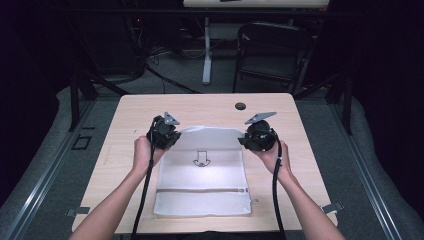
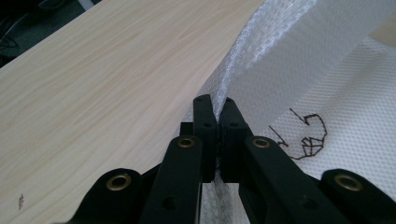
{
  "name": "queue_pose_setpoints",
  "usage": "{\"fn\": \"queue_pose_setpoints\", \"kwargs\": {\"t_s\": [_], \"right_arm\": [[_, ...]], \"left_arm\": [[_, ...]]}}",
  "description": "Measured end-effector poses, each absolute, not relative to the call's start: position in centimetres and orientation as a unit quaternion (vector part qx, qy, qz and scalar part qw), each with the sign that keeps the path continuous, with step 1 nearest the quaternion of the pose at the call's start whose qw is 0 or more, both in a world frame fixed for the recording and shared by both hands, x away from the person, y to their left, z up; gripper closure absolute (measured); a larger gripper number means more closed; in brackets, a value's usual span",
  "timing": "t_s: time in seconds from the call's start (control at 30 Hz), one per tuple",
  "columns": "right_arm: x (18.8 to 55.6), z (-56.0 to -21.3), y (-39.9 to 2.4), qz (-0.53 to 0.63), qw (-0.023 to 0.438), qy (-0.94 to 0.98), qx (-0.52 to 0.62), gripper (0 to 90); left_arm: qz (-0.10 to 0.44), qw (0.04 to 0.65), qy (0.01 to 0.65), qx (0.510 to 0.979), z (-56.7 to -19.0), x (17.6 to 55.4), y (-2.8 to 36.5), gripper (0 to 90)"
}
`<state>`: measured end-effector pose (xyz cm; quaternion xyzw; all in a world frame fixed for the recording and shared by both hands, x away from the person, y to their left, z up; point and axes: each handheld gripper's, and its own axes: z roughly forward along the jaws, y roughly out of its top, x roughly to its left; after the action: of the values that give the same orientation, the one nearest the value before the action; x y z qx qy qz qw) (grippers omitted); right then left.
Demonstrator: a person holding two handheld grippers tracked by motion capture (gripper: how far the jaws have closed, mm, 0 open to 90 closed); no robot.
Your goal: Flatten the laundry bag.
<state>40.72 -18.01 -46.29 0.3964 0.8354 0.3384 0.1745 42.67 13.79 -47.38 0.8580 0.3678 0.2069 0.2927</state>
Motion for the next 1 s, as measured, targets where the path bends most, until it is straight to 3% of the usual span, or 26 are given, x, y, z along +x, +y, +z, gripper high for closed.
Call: {"fn": "queue_pose_setpoints", "kwargs": {"t_s": [0.3, 0.47, 0.67, 0.83, 0.9, 1.0], "right_arm": [[38.5, -46.1, -18.7, 0.345, 0.139, 0.842, 0.390, 54.9], [37.4, -47.0, -18.5, 0.332, 0.119, 0.853, 0.384, 52.7], [36.3, -48.6, -18.7, 0.303, 0.095, 0.873, 0.371, 50.4], [36.0, -49.3, -18.9, 0.296, 0.085, 0.876, 0.371, 43.9], [35.9, -49.2, -19.0, 0.300, 0.088, 0.874, 0.373, 43.0], [35.8, -49.2, -19.1, 0.298, 0.081, 0.877, 0.368, 40.3]], "left_arm": [[0.218, 0.293, 0.375, 0.852, -48.5, 44.6, 13.7, 86.5], [0.211, 0.298, 0.372, 0.853, -48.8, 45.8, 13.4, 75.1], [0.223, 0.297, 0.394, 0.841, -48.9, 46.7, 13.1, 35.1], [0.200, 0.317, 0.397, 0.838, -48.6, 46.7, 13.5, 24.7], [0.189, 0.324, 0.398, 0.837, -48.5, 46.6, 13.6, 16.7], [0.198, 0.327, 0.394, 0.836, -48.1, 46.5, 13.9, 10.0]]}}
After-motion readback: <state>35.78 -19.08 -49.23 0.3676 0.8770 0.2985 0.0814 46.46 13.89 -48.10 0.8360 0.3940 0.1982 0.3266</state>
